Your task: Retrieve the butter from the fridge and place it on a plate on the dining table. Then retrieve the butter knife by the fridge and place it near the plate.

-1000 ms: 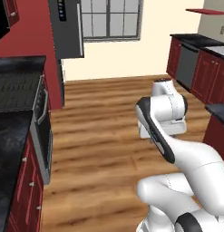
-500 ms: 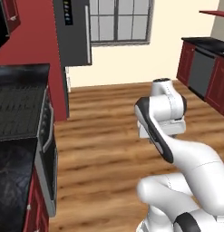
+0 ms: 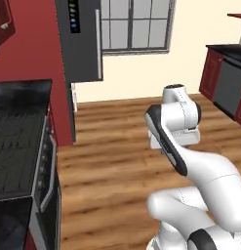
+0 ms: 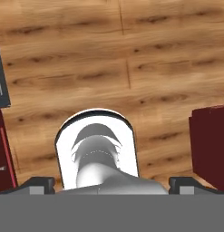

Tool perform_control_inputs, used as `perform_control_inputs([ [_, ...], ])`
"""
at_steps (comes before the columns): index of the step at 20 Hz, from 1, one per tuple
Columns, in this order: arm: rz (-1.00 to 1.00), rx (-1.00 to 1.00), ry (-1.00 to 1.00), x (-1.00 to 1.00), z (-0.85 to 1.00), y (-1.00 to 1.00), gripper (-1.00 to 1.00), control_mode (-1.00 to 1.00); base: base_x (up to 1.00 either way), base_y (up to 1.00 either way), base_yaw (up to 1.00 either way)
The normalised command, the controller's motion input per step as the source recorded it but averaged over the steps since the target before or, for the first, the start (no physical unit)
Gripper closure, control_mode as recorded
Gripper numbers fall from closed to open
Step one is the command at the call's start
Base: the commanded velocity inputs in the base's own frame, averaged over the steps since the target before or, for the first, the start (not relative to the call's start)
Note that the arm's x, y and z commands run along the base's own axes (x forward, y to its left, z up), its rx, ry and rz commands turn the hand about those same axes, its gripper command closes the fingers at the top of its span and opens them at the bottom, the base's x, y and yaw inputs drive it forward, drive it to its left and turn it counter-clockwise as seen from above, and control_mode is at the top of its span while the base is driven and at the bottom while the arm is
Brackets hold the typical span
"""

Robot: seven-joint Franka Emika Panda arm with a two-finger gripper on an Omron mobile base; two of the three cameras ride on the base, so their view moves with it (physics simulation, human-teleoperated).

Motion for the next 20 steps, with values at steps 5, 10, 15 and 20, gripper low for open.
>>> perform_control_inputs([
  [5, 0.0, 0.0, 0.0, 0.0, 0.0, 0.0, -1.0, 1.0, 1.0, 0.04, 0.0],
  [10, 0.0, 0.0, 0.0, 0.0, 0.0, 0.0, -1.0, 1.0, 1.0, 0.05, 0.01],
  [15, 0.0, 0.0, 0.0, 0.0, 0.0, 0.0, -1.0, 1.0, 0.98, 0.14, 0.08],
  [20, 0.0, 0.0, 0.0, 0.0, 0.0, 0.0, -1.0, 1.0, 0.82, 0.17, 0.1],
])
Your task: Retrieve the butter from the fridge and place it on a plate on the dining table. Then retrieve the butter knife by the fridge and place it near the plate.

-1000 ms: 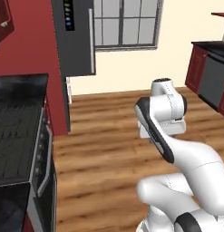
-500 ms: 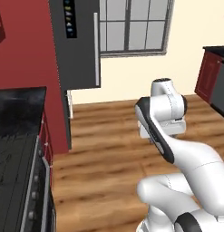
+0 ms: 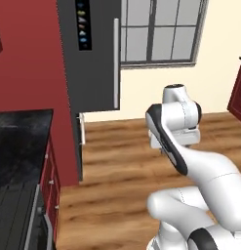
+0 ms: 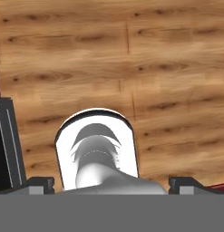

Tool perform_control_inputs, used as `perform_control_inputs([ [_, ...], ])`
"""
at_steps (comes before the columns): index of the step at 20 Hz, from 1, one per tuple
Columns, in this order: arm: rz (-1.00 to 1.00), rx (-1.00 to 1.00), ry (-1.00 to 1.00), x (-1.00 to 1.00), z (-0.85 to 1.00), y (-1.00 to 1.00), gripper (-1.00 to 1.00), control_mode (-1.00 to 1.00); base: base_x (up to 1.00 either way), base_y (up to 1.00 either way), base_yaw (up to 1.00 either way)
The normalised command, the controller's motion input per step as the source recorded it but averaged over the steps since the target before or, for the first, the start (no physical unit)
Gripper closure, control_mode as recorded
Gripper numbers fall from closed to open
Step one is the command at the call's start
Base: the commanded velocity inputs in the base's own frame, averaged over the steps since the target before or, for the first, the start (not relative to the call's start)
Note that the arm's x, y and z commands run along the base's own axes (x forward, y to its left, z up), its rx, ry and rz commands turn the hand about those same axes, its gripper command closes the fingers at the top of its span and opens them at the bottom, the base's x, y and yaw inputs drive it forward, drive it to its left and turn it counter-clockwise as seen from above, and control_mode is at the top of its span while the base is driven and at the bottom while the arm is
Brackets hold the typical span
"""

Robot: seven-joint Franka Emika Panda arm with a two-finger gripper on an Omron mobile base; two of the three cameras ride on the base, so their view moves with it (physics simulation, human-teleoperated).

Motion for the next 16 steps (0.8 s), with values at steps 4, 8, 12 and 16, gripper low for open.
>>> perform_control_inputs([
  [4, 0.0, 0.0, 0.0, 0.0, 0.0, 0.0, -1.0, 1.0, 0.38, 0.43, 0.17],
  [8, 0.0, 0.0, 0.0, 0.0, 0.0, 0.0, -1.0, 1.0, 0.34, 0.28, 0.27],
  [12, 0.0, 0.0, 0.0, 0.0, 0.0, 0.0, -1.0, 1.0, 0.27, -0.01, 0.42],
  [16, 0.0, 0.0, 0.0, 0.0, 0.0, 0.0, -1.0, 1.0, 0.27, -0.03, 0.52],
])
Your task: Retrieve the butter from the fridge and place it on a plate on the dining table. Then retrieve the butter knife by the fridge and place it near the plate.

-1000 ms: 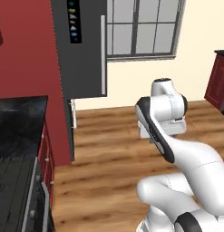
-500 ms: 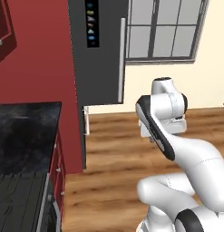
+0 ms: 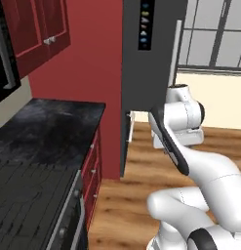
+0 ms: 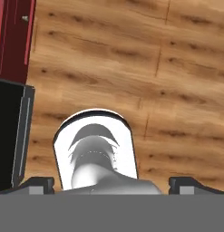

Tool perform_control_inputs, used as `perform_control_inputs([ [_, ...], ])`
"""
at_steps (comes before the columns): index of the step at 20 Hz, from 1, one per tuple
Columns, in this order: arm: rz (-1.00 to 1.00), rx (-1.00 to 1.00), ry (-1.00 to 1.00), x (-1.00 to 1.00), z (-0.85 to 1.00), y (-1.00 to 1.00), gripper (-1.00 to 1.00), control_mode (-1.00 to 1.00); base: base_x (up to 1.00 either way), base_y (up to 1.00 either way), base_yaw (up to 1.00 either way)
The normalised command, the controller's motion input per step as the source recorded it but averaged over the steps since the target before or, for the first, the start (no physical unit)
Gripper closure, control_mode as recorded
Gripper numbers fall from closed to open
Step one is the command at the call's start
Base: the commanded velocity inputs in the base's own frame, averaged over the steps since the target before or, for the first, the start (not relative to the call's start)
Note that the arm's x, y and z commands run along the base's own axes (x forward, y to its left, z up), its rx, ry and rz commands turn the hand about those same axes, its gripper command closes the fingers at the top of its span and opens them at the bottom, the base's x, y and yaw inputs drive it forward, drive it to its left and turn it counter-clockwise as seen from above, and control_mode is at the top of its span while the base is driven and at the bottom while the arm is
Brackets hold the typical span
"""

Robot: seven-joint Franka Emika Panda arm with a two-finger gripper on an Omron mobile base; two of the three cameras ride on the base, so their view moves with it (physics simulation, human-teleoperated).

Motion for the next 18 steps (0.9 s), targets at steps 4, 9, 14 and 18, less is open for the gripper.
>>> perform_control_inputs([
  [4, 0.0, 0.0, 0.0, 0.0, 0.0, 0.0, -1.0, 1.0, 0.39, -0.01, 0.66],
  [9, 0.0, 0.0, 0.0, 0.0, 0.0, 0.0, -1.0, 1.0, 0.18, -0.24, 0.58],
  [14, 0.0, 0.0, 0.0, 0.0, 0.0, 0.0, -1.0, 1.0, 0.26, -0.88, 0.37],
  [18, 0.0, 0.0, 0.0, 0.0, 0.0, 0.0, -1.0, 1.0, 0.38, -0.97, -0.04],
])
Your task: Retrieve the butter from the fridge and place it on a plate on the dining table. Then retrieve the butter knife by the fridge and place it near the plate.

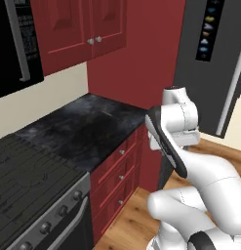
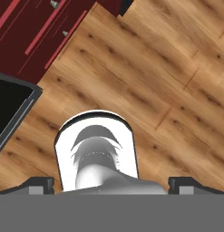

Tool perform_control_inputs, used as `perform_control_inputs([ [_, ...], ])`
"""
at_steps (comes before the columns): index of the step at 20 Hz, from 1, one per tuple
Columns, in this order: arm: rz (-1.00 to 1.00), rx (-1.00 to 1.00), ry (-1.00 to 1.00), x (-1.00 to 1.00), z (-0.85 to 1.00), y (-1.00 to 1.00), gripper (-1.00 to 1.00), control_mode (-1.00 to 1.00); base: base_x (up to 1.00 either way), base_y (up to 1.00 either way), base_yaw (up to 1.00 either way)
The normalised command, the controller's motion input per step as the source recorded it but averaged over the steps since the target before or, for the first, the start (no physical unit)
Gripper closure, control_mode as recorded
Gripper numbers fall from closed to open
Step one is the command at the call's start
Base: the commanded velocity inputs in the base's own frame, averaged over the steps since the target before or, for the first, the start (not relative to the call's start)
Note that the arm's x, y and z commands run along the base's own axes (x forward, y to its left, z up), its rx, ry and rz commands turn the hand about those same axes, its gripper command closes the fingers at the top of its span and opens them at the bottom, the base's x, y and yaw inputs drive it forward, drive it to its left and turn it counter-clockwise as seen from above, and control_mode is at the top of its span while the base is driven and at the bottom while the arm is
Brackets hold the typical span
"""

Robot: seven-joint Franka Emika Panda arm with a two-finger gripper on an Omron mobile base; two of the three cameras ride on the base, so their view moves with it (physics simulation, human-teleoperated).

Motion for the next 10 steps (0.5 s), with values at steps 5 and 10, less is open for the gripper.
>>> perform_control_inputs([
  [5, 0.0, 0.0, 0.0, 0.0, 0.0, 0.0, -1.0, 1.0, 0.09, -0.15, -0.04],
  [10, 0.0, 0.0, 0.0, 0.0, 0.0, 0.0, -1.0, 1.0, 0.07, 0.0, 0.0],
])
